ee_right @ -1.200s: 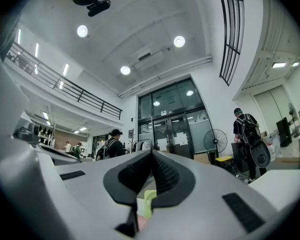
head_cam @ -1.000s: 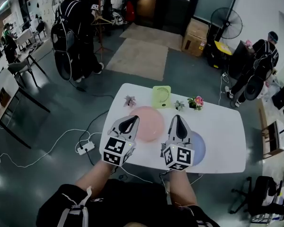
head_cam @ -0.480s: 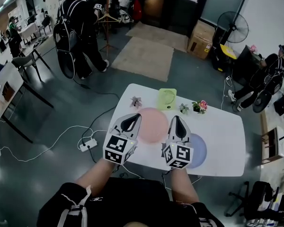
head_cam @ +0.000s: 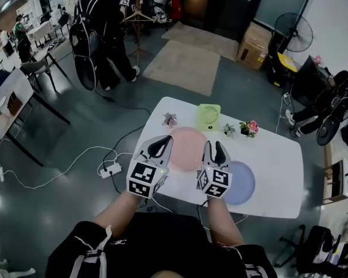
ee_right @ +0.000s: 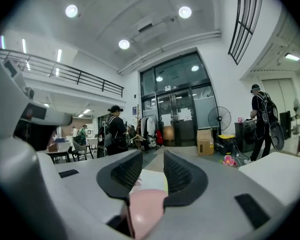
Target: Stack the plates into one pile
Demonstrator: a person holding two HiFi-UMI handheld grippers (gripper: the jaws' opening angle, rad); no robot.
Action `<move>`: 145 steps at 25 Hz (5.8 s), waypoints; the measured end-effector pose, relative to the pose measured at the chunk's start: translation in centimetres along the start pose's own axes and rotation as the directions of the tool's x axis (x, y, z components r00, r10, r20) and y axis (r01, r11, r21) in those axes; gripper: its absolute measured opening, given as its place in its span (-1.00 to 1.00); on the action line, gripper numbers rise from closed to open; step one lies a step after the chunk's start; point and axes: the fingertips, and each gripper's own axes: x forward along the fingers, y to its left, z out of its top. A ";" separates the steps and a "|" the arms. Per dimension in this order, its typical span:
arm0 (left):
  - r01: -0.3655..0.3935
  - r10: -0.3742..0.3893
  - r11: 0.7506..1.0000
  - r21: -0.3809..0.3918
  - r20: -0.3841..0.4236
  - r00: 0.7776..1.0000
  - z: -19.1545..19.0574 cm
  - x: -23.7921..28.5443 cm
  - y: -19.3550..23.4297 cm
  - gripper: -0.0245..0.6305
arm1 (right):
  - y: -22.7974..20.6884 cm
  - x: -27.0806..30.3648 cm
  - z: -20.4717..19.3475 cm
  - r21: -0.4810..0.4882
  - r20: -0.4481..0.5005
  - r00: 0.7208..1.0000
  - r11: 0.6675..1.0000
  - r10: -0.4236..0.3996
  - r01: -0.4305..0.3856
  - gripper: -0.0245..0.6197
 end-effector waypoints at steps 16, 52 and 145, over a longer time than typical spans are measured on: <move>-0.039 0.036 0.999 -0.038 -0.065 0.997 -3.2 -2.0 0.7 -0.89 | -3.7 -0.2 -19.1 0.192 -0.444 0.891 0.962 -0.093 0.196 -0.51; -0.216 0.213 0.976 -0.034 -0.059 0.975 -2.9 -8.6 7.2 -0.89 | -3.1 3.3 -29.2 0.742 -0.599 0.797 0.426 0.076 0.518 -0.75; 0.401 -0.401 0.916 -0.003 -0.031 0.916 -1.7 1.0 -16.4 -0.89 | -10.2 -21.5 7.3 0.078 0.222 0.899 0.926 -0.378 0.371 -0.89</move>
